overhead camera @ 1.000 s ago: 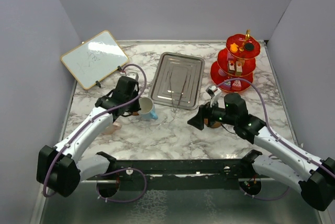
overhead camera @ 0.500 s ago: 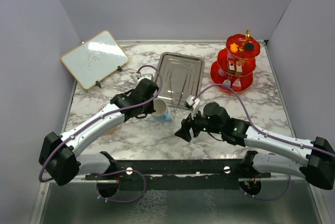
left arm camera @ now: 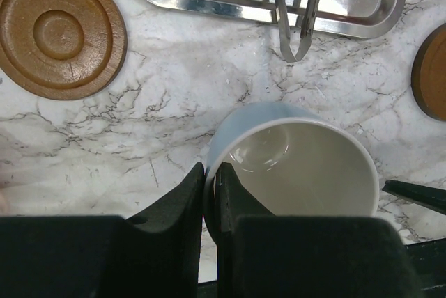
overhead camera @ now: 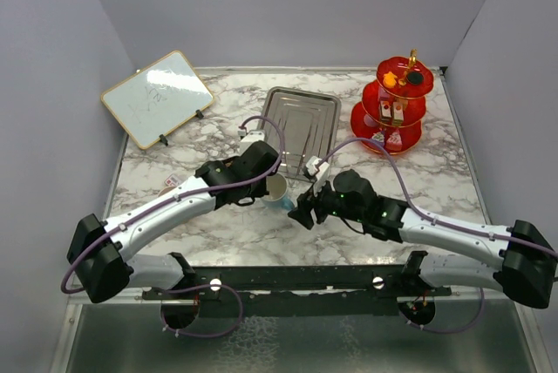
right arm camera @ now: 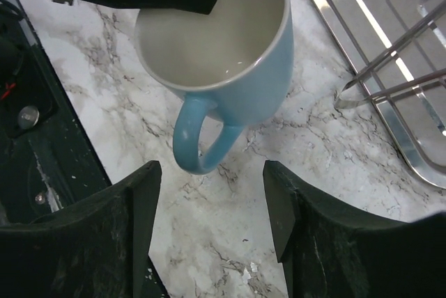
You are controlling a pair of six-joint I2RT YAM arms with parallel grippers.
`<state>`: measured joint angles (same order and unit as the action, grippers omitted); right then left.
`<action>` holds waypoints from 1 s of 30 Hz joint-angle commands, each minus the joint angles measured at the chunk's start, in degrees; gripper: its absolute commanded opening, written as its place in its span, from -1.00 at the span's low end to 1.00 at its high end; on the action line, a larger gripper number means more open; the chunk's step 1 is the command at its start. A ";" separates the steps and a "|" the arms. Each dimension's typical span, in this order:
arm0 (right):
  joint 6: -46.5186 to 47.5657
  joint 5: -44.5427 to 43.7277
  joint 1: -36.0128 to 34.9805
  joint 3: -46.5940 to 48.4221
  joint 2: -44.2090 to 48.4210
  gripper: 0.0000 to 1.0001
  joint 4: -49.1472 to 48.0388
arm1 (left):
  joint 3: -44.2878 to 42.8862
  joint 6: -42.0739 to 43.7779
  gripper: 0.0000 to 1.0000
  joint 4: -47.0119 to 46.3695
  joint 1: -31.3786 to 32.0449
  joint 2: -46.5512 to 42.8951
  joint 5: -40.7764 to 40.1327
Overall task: Serve the afternoon tea
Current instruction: Pick up the cup at the center of the board, then place the cup on the coaster.
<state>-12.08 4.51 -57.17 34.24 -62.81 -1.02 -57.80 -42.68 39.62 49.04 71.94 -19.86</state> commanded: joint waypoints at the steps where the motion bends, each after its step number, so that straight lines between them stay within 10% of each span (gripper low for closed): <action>1: 2.06 -2.48 -0.52 1.87 -1.20 0.18 -1.86 | -4.11 -2.61 -1.00 0.28 1.77 0.00 -4.76; 18: 0.97 -5.79 -0.57 1.72 -4.43 -0.17 -5.65 | -8.56 -6.10 -1.00 2.92 9.01 3.32 -8.78; 30: -0.40 -9.54 -0.56 1.44 -2.48 -0.79 -3.09 | -10.08 -5.04 -1.00 3.41 9.41 3.46 -8.63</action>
<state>-11.68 0.14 -58.19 34.98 -66.89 -3.49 -65.01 -47.70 44.53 57.45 76.38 -29.06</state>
